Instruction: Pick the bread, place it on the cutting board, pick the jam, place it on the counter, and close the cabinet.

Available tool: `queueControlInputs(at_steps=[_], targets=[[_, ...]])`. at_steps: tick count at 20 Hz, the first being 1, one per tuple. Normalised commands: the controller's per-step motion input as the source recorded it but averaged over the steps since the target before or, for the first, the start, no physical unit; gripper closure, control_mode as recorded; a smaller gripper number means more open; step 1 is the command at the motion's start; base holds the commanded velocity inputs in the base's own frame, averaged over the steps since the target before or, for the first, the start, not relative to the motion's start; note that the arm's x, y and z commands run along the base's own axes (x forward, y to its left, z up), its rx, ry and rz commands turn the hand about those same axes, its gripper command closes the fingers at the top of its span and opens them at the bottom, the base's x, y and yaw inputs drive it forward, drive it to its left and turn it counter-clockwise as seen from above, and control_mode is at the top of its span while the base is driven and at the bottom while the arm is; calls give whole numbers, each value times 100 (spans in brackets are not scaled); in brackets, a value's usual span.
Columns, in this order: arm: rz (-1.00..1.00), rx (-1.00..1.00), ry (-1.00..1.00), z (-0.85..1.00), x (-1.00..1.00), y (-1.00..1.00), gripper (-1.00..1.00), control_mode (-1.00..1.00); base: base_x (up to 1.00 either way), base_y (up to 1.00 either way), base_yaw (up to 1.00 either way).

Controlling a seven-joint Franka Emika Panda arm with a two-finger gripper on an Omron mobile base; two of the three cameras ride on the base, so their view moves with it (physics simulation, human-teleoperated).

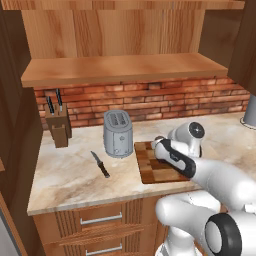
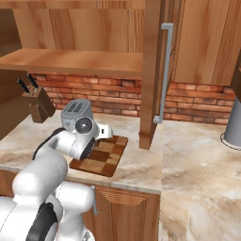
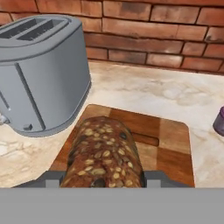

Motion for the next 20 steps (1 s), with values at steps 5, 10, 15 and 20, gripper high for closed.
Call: queueControlInputs(at_steps=[5,10,15,20], targets=[[0,0,0,-28,3,-1,100,-100,0,0,0],[0,0,-1,-37,15,0,100,-100,0,0,0],[0,0,-3,-44,19,0,100,-100,0,0,0],[0,0,-4,-44,14,0,100,-100,0,0,0]])
